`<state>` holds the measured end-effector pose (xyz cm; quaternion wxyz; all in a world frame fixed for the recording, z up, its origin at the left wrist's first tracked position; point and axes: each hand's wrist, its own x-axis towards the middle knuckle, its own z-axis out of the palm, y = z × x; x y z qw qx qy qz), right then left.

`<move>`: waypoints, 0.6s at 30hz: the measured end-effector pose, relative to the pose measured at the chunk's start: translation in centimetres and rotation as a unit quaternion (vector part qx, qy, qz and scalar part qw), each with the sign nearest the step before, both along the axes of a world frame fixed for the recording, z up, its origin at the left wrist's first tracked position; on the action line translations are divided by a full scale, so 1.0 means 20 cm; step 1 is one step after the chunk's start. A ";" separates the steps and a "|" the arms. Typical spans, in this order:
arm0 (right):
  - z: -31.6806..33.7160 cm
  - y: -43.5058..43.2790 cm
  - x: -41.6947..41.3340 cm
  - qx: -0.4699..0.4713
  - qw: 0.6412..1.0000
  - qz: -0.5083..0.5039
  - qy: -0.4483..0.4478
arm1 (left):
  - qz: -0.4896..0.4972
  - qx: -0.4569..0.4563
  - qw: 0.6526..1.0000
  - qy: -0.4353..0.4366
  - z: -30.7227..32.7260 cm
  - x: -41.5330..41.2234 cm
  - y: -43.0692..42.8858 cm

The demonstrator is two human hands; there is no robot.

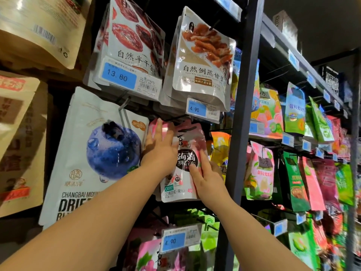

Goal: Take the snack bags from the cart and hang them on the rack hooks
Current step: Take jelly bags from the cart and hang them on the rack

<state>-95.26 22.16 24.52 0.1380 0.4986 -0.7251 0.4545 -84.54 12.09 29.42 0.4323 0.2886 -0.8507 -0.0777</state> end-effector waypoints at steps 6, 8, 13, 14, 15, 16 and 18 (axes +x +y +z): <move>-0.08 0.08 0.03 -0.055 0.996 0.064 -0.013 | -0.040 0.029 0.999 0.016 -0.10 0.04 0.06; -0.11 0.11 0.05 -0.066 0.995 0.074 -0.006 | -0.048 0.012 0.999 0.018 -0.15 0.06 0.09; -0.19 0.14 0.06 -0.089 0.993 0.077 0.000 | -0.060 -0.037 0.998 0.004 -0.32 0.12 0.20; -0.21 0.15 0.06 -0.097 0.992 0.079 -0.004 | -0.067 -0.041 0.997 0.007 -0.36 0.13 0.23; -0.23 0.18 0.06 -0.106 0.991 0.082 -0.006 | -0.072 -0.045 0.996 0.011 -0.40 0.14 0.26; -0.24 0.20 0.07 -0.117 0.990 0.082 -0.003 | -0.074 -0.050 0.996 0.017 -0.44 0.15 0.28; -0.28 0.26 0.08 -0.136 0.987 0.081 0.008 | -0.078 -0.052 0.995 0.029 -0.50 0.16 0.33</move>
